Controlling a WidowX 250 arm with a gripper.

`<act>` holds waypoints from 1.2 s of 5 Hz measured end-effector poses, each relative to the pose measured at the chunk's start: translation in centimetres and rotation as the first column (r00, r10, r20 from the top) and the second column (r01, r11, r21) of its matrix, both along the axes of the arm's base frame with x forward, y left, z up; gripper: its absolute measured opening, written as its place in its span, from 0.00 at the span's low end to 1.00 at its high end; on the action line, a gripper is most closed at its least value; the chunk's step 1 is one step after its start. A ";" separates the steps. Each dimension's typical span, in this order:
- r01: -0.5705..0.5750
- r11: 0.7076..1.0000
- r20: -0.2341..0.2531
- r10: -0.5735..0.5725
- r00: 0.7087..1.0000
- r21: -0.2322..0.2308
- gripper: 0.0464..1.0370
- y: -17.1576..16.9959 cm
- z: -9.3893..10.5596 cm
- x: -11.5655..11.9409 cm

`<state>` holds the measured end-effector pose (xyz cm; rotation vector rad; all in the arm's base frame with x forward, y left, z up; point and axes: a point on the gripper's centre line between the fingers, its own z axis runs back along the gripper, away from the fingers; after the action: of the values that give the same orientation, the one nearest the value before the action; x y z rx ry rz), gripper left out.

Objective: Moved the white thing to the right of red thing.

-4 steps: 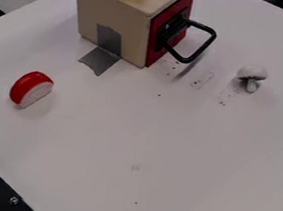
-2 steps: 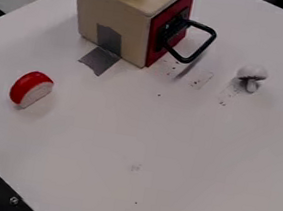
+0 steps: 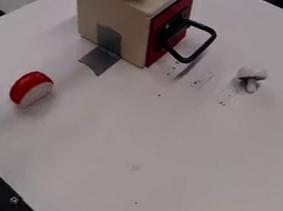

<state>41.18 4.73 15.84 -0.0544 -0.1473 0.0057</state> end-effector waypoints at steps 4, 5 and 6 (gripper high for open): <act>0.176 0.984 -0.027 -0.176 0.984 0.022 0.96 -8.8 -7.0 2.5; 0.200 0.979 -0.021 -0.199 0.980 0.043 0.96 -9.8 -8.4 2.6; 0.226 0.973 -0.035 -0.224 0.974 0.052 0.96 -11.3 -10.5 2.1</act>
<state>43.33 -6.54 5.35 -0.0150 -0.1118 -0.2239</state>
